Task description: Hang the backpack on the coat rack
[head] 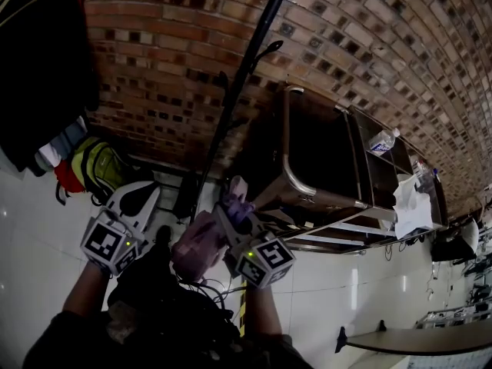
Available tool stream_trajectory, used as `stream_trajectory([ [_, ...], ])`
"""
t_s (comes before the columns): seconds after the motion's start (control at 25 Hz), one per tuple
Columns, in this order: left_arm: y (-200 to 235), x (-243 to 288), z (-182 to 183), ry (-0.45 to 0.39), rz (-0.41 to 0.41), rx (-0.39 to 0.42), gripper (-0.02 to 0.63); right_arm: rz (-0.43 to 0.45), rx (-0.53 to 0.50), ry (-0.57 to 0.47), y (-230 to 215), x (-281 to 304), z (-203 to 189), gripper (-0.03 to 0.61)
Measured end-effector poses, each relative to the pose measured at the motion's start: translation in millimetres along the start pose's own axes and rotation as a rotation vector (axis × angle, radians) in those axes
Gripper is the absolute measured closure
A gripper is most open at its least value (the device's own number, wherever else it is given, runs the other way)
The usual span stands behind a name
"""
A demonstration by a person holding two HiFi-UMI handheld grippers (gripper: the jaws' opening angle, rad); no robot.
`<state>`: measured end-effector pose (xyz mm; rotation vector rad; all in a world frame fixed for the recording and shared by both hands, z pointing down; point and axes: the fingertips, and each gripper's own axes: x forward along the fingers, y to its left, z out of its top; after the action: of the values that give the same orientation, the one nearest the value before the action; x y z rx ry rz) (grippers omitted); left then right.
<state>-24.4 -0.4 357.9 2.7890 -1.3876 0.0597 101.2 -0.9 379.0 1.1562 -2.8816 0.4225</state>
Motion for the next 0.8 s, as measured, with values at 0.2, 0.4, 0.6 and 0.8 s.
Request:
stream_trajectory([
  [0.2, 10.1, 33.3, -2.5, -0.008, -0.039, 0.004, 0.574, -0.031, 0.019, 0.007, -25.6, 16.8, 3.8, 0.574],
  [0.4, 40.4, 75.6, -10.0, 0.011, -0.058, -0.030, 0.574, -0.052, 0.021, 0.016, -52.3, 42.7, 10.9, 0.574],
  [0.6, 64.4, 120.9, -11.6, 0.010, -0.083, -0.037, 0.574, -0.064, 0.015, 0.040, -82.1, 70.9, 13.6, 0.574],
  [0.8, 87.2, 160.8, -16.8, 0.023, -0.109, -0.044, 0.574, -0.089, 0.016, 0.051, -115.4, 99.1, 18.2, 0.574],
])
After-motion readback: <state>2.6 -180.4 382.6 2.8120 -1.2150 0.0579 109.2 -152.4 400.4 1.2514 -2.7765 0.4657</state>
